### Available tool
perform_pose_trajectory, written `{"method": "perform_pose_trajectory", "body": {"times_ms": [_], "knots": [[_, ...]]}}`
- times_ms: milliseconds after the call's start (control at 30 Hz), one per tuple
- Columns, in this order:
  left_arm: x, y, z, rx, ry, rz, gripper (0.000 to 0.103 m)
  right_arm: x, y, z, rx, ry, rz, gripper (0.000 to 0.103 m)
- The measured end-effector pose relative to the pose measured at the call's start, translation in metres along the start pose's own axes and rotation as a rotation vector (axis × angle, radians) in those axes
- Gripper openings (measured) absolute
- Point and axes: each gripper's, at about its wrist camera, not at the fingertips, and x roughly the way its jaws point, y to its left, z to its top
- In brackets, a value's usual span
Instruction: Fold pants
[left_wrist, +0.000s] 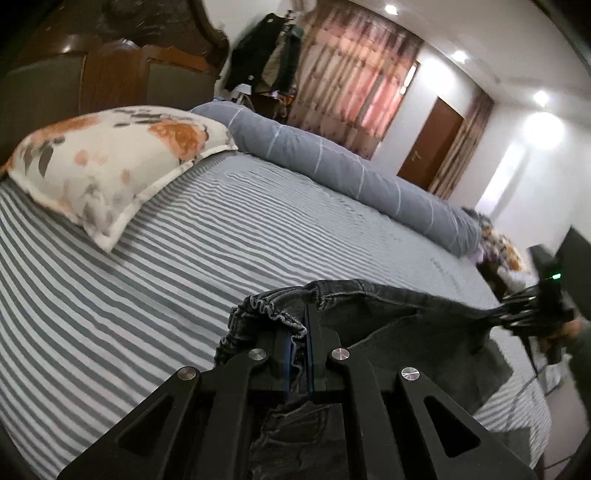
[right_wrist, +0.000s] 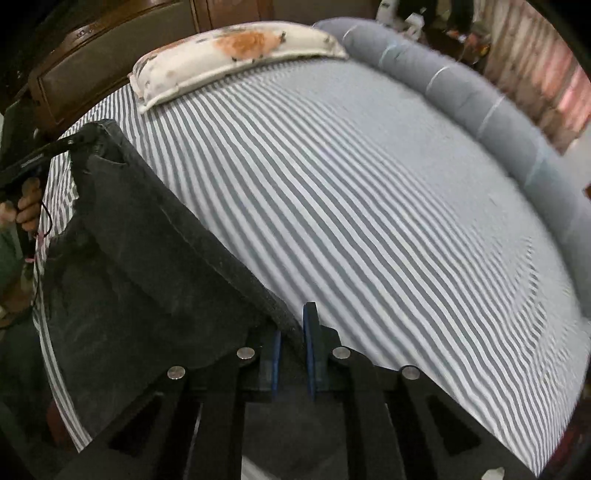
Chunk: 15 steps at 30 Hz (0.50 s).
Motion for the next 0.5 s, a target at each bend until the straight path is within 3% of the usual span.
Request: {"method": "perform_pose_trajectory", "body": {"times_ms": [167,267,500], "knots": [[-0.033,-0.021,-0.014,0.100,0.033,0.032,0.006,-0.042,0.055,-0.041,0.024,-0.033,-0.112,0.009],[-0.056,-0.030,-0.030,0.123,0.062,0.033,0.007,-0.053,0.086,-0.078,0.082,-0.048,-0.130,0.008],[-0.092,-0.040,-0.085,0.162,0.199,0.065,0.013,-0.025,0.140,-0.158,0.208,0.011,-0.101,0.008]]}}
